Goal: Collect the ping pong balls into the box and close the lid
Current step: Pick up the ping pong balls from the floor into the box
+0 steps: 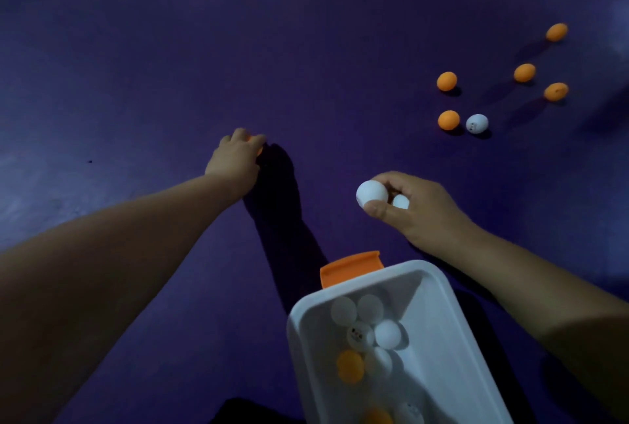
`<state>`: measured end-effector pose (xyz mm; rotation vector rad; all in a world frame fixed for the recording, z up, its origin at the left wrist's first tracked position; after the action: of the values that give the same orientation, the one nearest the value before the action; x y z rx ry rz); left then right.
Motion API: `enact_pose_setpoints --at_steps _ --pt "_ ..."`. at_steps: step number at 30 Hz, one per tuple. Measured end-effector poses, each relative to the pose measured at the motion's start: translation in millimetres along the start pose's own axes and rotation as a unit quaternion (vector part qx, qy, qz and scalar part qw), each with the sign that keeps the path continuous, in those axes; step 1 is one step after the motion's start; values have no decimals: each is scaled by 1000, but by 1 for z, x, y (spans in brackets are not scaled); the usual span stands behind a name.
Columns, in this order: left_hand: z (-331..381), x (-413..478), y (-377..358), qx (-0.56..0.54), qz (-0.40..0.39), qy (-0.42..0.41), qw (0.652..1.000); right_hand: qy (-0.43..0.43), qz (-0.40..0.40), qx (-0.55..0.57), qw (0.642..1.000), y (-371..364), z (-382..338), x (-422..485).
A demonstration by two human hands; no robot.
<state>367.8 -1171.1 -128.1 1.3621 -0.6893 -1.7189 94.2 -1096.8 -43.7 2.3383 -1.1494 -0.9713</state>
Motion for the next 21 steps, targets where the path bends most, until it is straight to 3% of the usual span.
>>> enact_pose_setpoints --at_steps 4,8,11,14,17,21 --pt "16 -20 -1 -60 35 -13 998 46 9 -56 997 8 -13 -36" --pt "49 -62 -3 -150 51 -73 985 93 -62 -104 988 11 -21 -75" --pt "74 -98 -1 -196 60 -143 968 104 -110 -77 985 7 -18 -97" --pt "94 -131 4 -231 50 -212 948 86 -79 32 993 5 -14 -111" --pt "106 -158 4 -222 38 -269 936 70 -68 80 992 4 -13 -120" --pt "110 -181 -6 -126 16 -350 928 73 -79 62 992 3 -15 -134"
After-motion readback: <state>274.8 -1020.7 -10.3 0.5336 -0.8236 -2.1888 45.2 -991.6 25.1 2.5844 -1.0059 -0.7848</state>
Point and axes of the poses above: each hand's wrist, its own x-axis towards the middle knuckle, its own y-axis out of the back of the hand, z = x × y, the point moved 1 cm from there along x, towards the middle knuckle, and after that the axes turned 15 degrees about -z, right-handed, at the moved point
